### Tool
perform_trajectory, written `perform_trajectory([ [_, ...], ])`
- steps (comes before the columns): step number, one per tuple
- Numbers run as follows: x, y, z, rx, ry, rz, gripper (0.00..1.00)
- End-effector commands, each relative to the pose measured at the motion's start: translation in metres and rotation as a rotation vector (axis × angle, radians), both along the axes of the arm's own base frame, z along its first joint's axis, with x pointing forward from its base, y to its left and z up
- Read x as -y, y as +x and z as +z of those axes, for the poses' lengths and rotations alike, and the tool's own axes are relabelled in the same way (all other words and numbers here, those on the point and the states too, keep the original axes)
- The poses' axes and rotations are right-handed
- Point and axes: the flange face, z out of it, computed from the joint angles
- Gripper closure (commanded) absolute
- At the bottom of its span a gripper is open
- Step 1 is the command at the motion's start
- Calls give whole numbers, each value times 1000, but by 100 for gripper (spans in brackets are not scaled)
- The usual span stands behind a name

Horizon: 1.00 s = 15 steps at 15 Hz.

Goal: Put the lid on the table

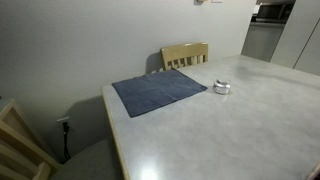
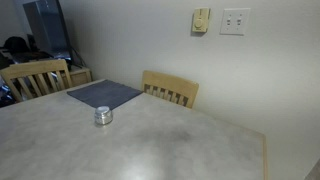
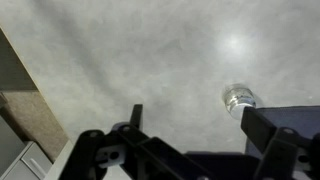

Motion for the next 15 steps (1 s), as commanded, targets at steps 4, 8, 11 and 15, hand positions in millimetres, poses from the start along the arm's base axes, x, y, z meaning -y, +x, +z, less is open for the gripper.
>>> perform_trajectory([
  [4, 0, -2, -10, -24, 1, -1, 0],
  [8, 1, 17, 13, 70, -29, 16, 0],
  [11, -5, 42, 40, 148, -24, 55, 0],
  [15, -22, 105, 61, 229, -14, 116, 0],
])
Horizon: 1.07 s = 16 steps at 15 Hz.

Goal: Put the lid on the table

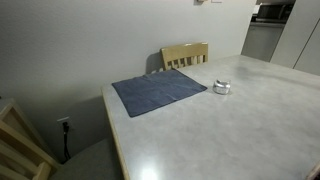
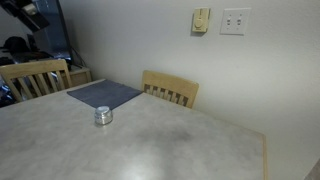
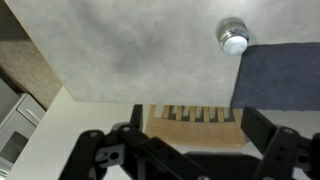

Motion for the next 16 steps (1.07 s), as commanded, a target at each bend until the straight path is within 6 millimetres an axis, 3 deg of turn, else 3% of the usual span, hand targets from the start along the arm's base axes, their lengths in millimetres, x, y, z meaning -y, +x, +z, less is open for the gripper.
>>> perform_trajectory([
  [1, -15, 70, 5, 11, -13, 63, 0],
  [5, -27, 131, -8, -49, -20, 119, 0],
  [6, -24, 96, -1, -19, 0, 82, 0],
  [9, -27, 126, -12, -47, 4, 100, 0],
  [13, -27, 138, -16, -80, 11, 67, 0],
  [16, -37, 164, -42, -185, 86, 13, 0],
])
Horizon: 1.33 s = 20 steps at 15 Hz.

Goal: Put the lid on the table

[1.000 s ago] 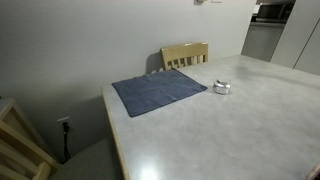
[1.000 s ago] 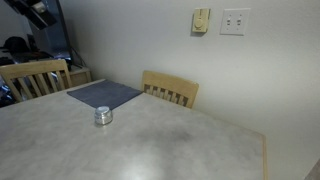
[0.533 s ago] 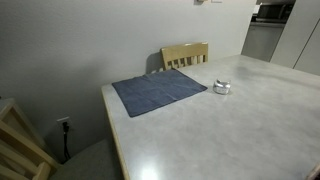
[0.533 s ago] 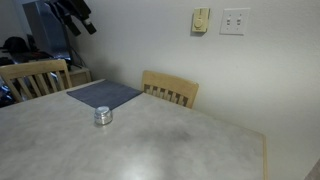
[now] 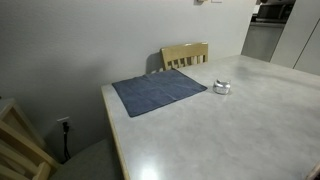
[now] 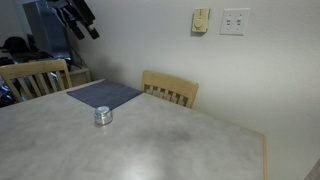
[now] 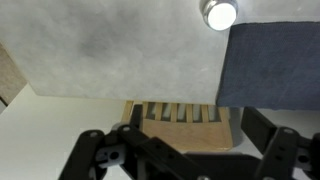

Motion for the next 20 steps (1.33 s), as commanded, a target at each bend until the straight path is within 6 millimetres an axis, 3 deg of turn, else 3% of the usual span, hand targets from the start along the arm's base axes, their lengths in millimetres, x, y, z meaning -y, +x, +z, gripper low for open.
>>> perform_trajectory([
  [1, -14, 35, -31, -152, 58, -66, 0],
  [5, -29, 53, -67, -368, 123, -87, 0],
  [6, -31, 55, -70, -414, 140, -92, 0],
  [7, -30, 41, -64, -337, 112, -94, 0],
  [13, -34, 60, -79, -388, 145, -123, 0],
  [20, -35, 77, -147, -370, 74, -15, 0],
])
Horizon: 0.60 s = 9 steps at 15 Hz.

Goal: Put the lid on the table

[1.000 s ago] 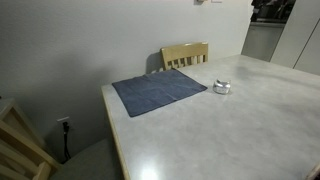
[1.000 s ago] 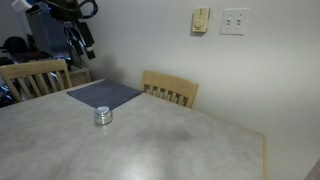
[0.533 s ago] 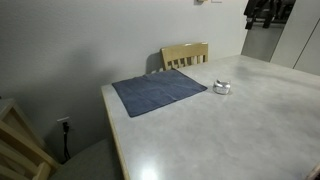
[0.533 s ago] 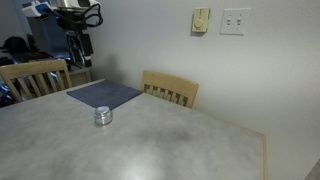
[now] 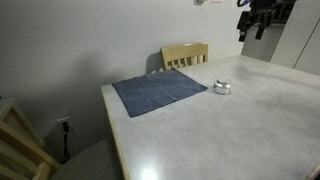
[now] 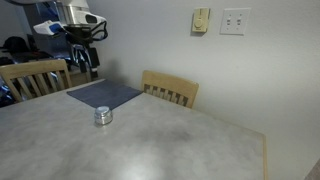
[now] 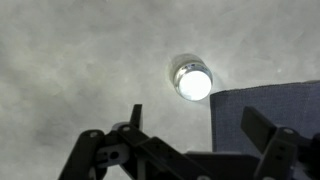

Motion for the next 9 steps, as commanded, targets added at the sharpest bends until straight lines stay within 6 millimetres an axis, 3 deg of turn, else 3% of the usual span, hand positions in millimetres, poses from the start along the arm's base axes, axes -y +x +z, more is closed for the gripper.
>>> perform_trajectory([
  [1, 0, 11, -40, 8, -18, 115, 0],
  [2, -1, 7, -22, 8, -7, 50, 0],
  [4, -1, 10, -39, -7, -10, 84, 0],
  [9, -4, 14, -44, 4, -7, 100, 0],
])
